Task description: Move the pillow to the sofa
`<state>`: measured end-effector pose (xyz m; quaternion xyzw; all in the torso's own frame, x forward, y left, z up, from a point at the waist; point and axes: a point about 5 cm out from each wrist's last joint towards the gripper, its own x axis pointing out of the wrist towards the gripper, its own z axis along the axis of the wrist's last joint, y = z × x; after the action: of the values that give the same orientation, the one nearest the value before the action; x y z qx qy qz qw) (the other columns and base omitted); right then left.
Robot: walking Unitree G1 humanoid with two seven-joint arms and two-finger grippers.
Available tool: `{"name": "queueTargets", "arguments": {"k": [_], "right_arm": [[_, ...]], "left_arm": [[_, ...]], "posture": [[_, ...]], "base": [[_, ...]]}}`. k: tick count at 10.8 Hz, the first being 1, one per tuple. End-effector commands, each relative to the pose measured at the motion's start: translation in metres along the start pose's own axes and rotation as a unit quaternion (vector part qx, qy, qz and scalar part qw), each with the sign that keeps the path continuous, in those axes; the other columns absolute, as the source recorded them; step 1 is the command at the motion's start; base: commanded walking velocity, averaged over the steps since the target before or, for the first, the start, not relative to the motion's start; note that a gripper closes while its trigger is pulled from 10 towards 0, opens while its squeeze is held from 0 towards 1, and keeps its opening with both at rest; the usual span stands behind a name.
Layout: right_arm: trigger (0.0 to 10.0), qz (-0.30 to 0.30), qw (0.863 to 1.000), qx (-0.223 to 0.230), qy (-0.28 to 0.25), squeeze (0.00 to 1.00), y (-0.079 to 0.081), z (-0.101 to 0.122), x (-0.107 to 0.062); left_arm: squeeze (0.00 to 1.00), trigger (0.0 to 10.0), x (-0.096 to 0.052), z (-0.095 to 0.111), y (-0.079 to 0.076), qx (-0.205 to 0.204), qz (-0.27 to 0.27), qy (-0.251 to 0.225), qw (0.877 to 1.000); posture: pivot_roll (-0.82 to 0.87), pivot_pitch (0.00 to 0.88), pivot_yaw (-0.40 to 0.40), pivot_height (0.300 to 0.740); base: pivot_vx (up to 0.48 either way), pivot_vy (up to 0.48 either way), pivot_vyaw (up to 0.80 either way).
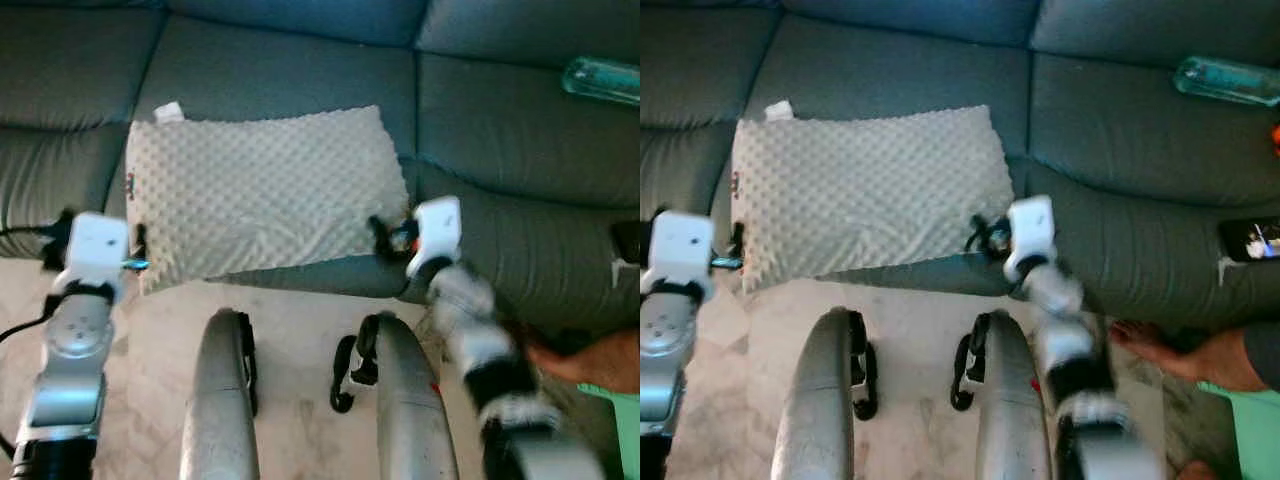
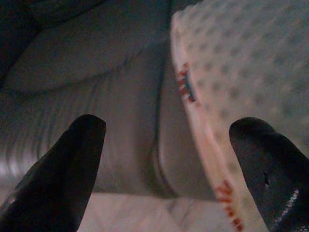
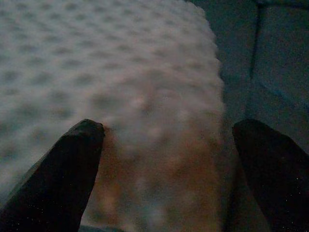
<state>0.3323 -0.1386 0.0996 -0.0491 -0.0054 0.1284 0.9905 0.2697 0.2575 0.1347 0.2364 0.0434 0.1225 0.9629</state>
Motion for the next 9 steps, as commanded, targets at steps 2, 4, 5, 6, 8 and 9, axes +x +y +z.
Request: {"name": "queueTargets", "arguments": {"k": [2,4,5,6,8,9], "right_arm": [[10.0,-0.026,0.999,0.016,-0.032,1.00,0.006,0.007,-0.014],[10.0,-0.027,0.999,0.026,-0.032,1.00,0.015,0.003,-0.027],[10.0,-0.027,0.999,0.026,-0.032,1.00,0.015,0.003,-0.027],[10.0,-0.040,0.997,0.060,-0.014,0.00,0.026,-0.001,-0.039],[10.0,-0.057,0.988,0.140,0.031,0.00,0.046,-0.002,-0.059],[10.0,-0.056,0.987,0.142,0.042,0.00,0.045,-0.002,-0.068]], "left_arm": [[0.00,10.0,-0.006,-0.014,0.011,0.015,0.026,0.031,0.999],[0.00,10.0,-0.015,-0.016,0.021,0.024,0.035,0.039,0.998],[0.00,10.0,-0.015,-0.016,0.021,0.024,0.035,0.039,0.998],[0.00,10.0,-0.028,-0.028,0.029,0.035,0.033,0.071,0.996],[0.00,10.0,-0.049,-0.046,0.025,0.038,-0.014,0.127,0.991],[0.00,10.0,-0.054,-0.052,0.018,0.044,-0.046,0.142,0.988]], "posture": [[0.10,0.410,-0.015,0.630],[0.09,0.410,-0.018,0.630],[0.09,0.410,-0.018,0.630],[0.12,0.397,-0.021,0.630],[0.11,0.382,-0.024,0.630],[0.10,0.373,-0.022,0.630]], "base": [[0.000,0.000,0.00],[0.000,0.000,0.00],[0.000,0.000,0.00],[0.000,0.000,0.00],[0.000,0.000,0.00],[0.000,0.000,0.00]]}}
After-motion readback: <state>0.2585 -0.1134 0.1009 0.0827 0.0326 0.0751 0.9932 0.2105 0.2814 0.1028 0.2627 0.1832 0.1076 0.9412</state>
